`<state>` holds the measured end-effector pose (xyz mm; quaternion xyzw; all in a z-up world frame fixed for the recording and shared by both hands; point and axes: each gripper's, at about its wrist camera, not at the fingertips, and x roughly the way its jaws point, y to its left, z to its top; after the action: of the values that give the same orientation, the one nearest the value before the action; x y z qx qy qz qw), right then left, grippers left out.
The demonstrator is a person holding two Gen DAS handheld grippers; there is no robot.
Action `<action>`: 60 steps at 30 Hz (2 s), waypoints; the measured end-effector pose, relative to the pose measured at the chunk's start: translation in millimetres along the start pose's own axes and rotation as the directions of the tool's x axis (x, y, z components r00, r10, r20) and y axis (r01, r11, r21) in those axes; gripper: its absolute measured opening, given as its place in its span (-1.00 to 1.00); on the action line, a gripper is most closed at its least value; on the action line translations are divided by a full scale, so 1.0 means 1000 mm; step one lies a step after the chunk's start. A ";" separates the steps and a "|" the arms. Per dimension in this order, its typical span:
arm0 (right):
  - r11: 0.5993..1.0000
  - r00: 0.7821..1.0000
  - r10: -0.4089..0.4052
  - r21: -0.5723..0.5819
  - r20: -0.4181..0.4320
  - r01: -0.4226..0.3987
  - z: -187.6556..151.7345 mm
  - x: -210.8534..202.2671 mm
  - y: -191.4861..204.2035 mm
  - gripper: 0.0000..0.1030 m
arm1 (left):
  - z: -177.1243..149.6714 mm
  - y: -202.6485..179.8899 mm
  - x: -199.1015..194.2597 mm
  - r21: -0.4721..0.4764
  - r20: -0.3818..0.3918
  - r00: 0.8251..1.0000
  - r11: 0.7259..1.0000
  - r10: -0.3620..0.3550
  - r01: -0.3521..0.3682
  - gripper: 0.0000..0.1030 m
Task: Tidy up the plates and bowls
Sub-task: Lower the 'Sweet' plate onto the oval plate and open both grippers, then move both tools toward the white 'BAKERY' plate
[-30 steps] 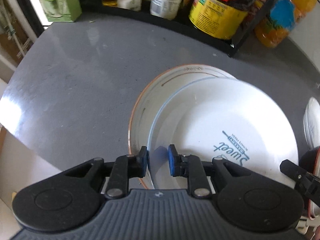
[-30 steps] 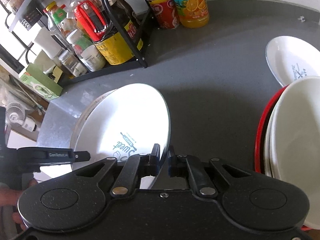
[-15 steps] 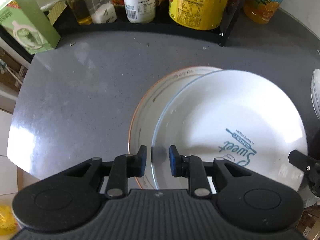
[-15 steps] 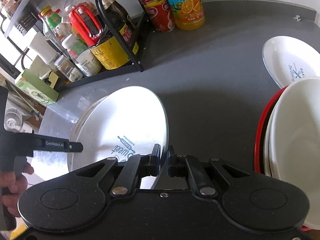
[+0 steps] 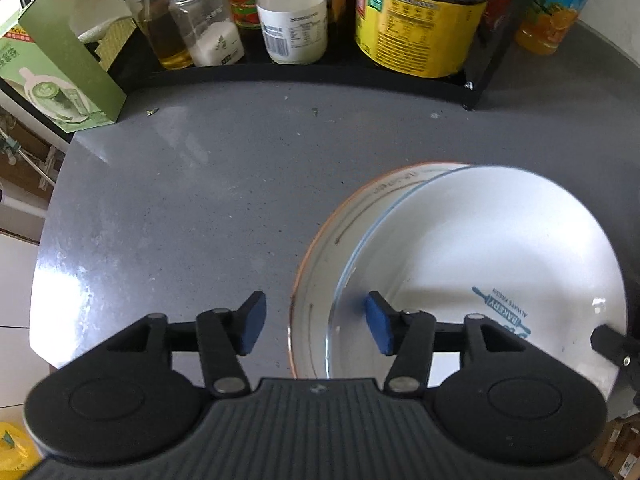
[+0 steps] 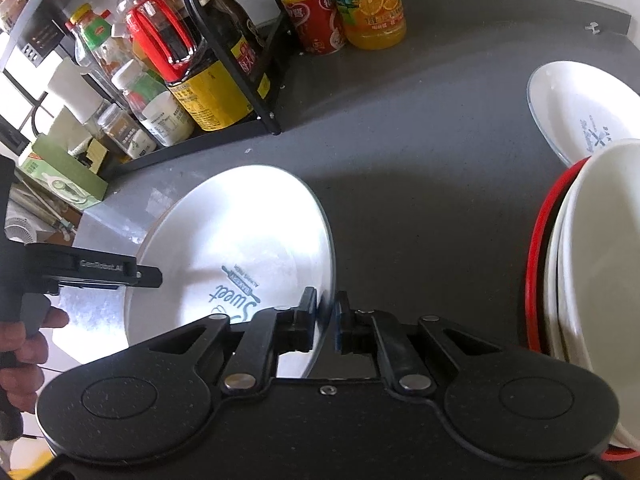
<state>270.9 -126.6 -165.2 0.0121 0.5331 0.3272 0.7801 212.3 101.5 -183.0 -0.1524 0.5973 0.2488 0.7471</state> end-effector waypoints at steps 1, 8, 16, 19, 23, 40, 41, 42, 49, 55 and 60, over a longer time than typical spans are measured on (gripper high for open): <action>1.000 1.000 -0.010 0.007 -0.002 0.010 0.001 0.001 -0.001 -0.53 | 0.000 0.001 0.000 0.005 0.002 1.000 1.000 0.002 -0.002 0.11; 0.998 0.999 0.001 0.055 -0.035 0.001 -0.004 0.014 -0.008 -0.33 | 0.001 0.008 0.002 0.003 0.027 0.999 1.000 0.025 -0.025 0.31; 0.998 0.998 -0.022 0.059 -0.052 0.025 -0.005 0.021 -0.001 -0.25 | 0.004 0.013 0.003 -0.001 0.043 0.998 0.999 0.044 -0.044 0.33; 0.998 0.999 -0.030 0.055 -0.042 0.032 -0.005 0.019 0.000 -0.16 | 0.003 0.010 0.002 0.009 0.052 0.997 0.998 0.063 -0.064 0.33; 0.998 1.000 0.015 0.054 0.010 -0.016 -0.004 0.005 -0.001 0.23 | 0.001 0.005 -0.005 0.014 0.075 0.993 0.996 0.091 -0.093 0.33; 0.998 0.969 0.048 0.018 0.241 -0.054 -0.014 -0.075 -0.021 0.86 | 0.002 -0.043 -0.064 -0.063 0.131 0.988 0.994 -0.076 0.085 0.52; 0.998 0.967 0.051 0.020 0.250 -0.057 -0.016 -0.081 -0.022 0.86 | 0.001 -0.045 -0.069 -0.061 0.143 0.986 0.993 -0.089 0.098 0.52; 0.998 0.964 0.057 0.018 0.259 -0.064 -0.020 -0.087 -0.025 0.86 | -0.001 -0.048 -0.074 -0.055 0.156 0.984 0.993 -0.091 0.100 0.52; 0.997 0.948 0.040 0.055 0.317 -0.060 -0.042 -0.124 -0.051 0.86 | -0.020 -0.069 -0.101 -0.031 0.190 0.977 0.994 -0.100 0.108 0.52; 0.992 0.935 0.024 0.106 0.355 -0.066 -0.057 -0.148 -0.074 0.89 | -0.050 -0.085 -0.121 -0.029 0.200 0.974 0.993 -0.109 0.117 0.52; 0.986 0.929 0.005 0.152 0.371 -0.066 -0.069 -0.162 -0.092 0.92 | -0.069 -0.097 -0.137 -0.019 0.206 0.972 0.992 -0.114 0.121 0.52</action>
<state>223.7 -306.2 -95.4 0.1462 0.4013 0.2889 0.8568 187.5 -41.2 -73.9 -0.1729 0.5034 0.2278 0.8153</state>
